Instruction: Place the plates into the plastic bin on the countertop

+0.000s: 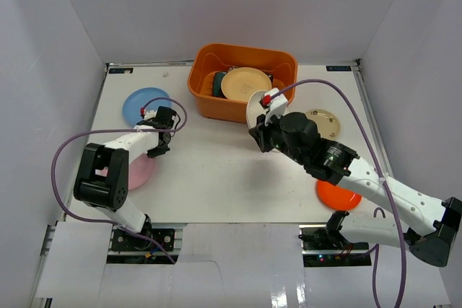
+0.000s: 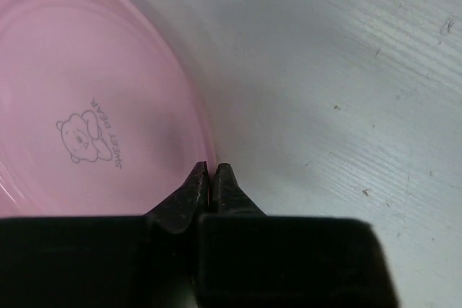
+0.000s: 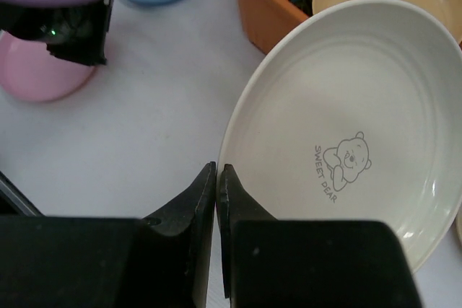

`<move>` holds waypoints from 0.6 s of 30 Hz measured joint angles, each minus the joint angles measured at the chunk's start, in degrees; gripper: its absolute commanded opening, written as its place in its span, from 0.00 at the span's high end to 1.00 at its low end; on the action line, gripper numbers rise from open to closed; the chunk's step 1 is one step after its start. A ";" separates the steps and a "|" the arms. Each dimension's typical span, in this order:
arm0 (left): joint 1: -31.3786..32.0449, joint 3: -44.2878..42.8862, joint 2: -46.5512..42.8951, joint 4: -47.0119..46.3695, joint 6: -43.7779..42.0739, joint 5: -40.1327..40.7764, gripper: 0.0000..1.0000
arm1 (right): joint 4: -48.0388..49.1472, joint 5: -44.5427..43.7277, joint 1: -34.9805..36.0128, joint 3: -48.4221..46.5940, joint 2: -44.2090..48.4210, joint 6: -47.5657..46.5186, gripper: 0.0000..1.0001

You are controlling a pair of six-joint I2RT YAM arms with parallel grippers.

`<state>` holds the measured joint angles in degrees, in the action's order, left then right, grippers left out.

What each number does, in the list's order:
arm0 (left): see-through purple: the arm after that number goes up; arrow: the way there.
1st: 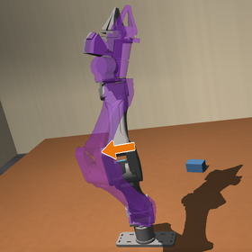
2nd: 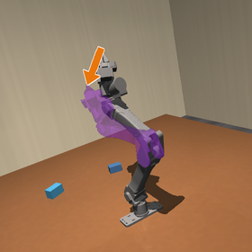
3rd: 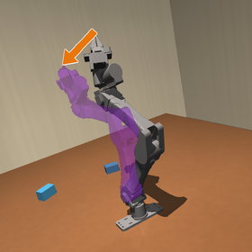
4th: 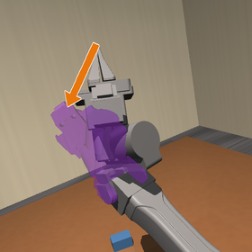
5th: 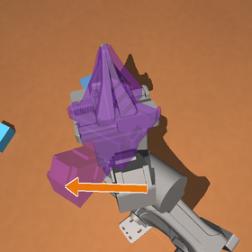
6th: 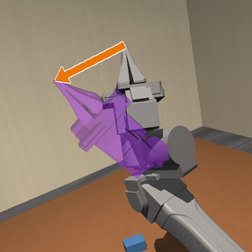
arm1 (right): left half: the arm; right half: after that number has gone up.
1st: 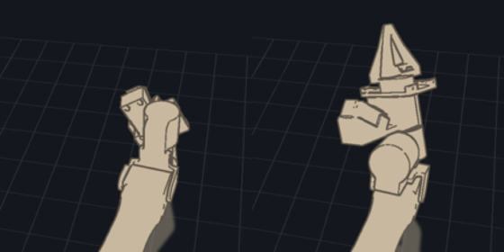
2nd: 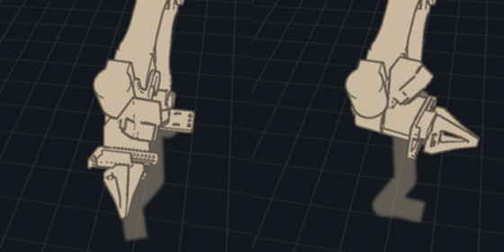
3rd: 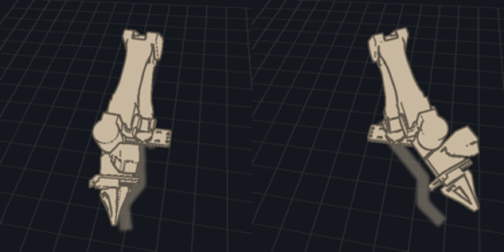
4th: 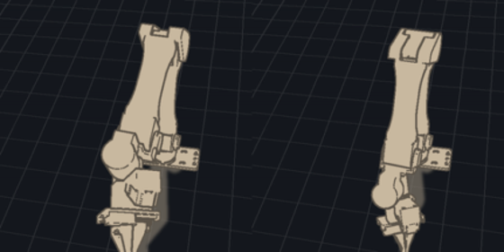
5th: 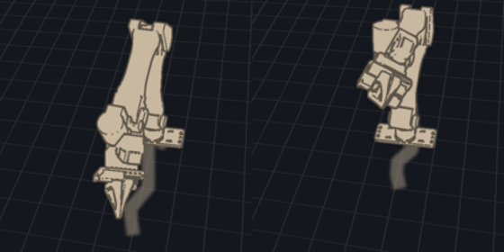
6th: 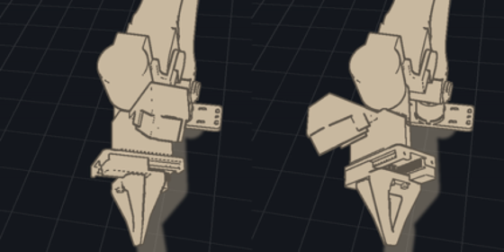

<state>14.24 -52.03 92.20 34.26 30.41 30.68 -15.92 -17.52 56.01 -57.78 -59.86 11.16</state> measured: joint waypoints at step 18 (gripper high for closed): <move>2.67 6.40 -19.85 -0.35 -2.03 -11.76 1.00 | 8.50 1.05 -7.23 -34.03 -34.82 -20.68 0.92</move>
<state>16.91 -45.63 72.36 33.91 28.38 18.92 -7.42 -16.47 48.77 -91.81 -94.67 -9.52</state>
